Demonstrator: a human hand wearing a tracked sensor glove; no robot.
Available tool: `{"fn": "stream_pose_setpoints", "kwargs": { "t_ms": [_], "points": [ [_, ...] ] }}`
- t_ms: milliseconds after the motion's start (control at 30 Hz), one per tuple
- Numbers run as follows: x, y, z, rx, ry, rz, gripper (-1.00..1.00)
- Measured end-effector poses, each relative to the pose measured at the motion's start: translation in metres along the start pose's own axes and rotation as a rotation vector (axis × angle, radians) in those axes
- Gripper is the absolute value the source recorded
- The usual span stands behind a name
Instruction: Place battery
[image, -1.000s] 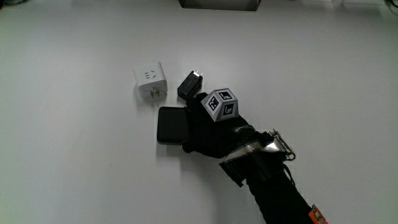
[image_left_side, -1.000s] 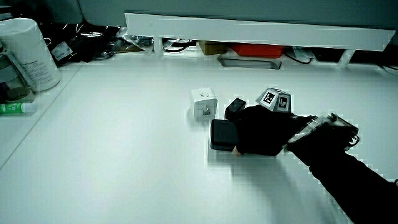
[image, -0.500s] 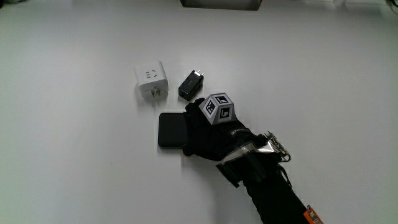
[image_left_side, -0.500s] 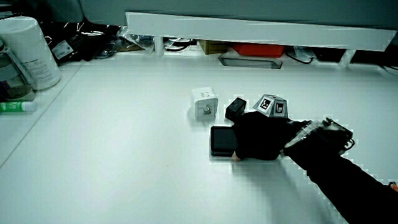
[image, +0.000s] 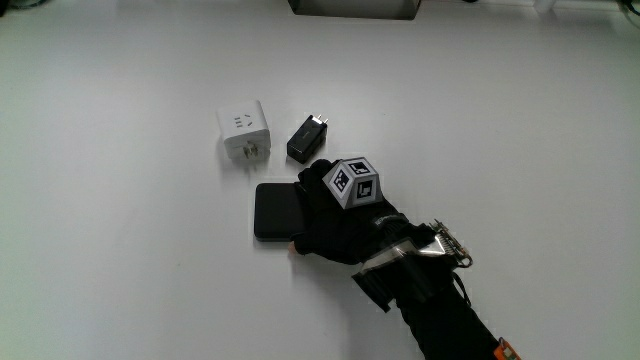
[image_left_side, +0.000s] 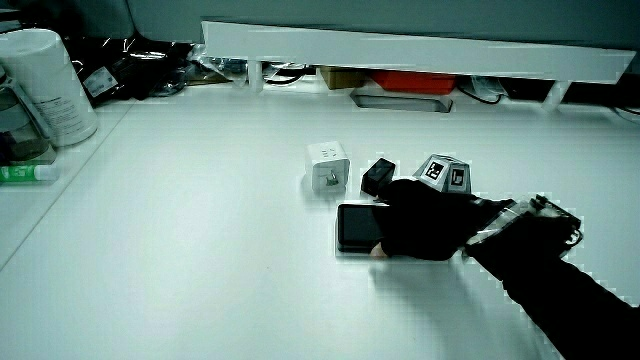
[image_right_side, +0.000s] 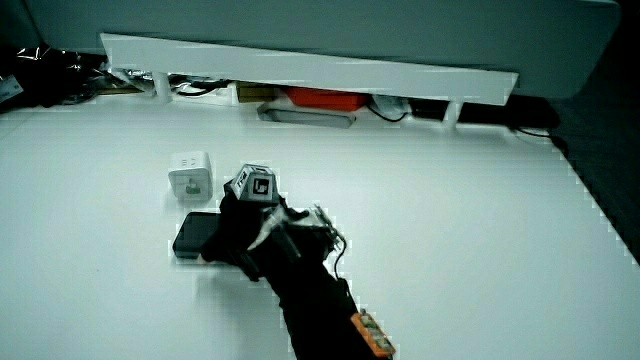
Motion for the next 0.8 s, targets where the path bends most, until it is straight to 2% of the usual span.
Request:
{"fn": "stream_pose_setpoints", "kwargs": {
  "t_ms": [67, 133, 167, 267, 300, 333, 367, 400, 467, 533, 700, 733, 800],
  "points": [
    [-0.002, -0.008, 0.006, 0.024, 0.015, 0.033, -0.85],
    [-0.002, -0.016, 0.012, 0.021, 0.025, 0.059, -0.95],
    [-0.004, -0.024, 0.018, 0.031, 0.01, 0.06, -1.0],
    [-0.003, -0.042, 0.028, 0.025, 0.03, 0.1, -1.0],
    [0.0, -0.046, 0.028, 0.036, 0.011, 0.078, -1.0],
    [0.0, -0.053, 0.031, 0.024, 0.024, 0.114, -1.0],
    [0.0, -0.06, 0.035, 0.041, 0.013, 0.122, -1.0],
    [0.003, -0.065, 0.037, 0.057, 0.004, 0.101, -1.0],
    [-0.001, -0.079, 0.046, 0.012, 0.074, 0.173, -1.0],
    [0.001, -0.091, 0.052, 0.032, 0.073, 0.197, -1.0],
    [0.005, -0.123, 0.066, 0.057, 0.07, 0.217, -1.0],
    [0.008, -0.129, 0.067, 0.049, 0.084, 0.202, -1.0],
    [0.005, -0.144, 0.077, 0.074, 0.036, 0.204, -1.0]
  ]
}}
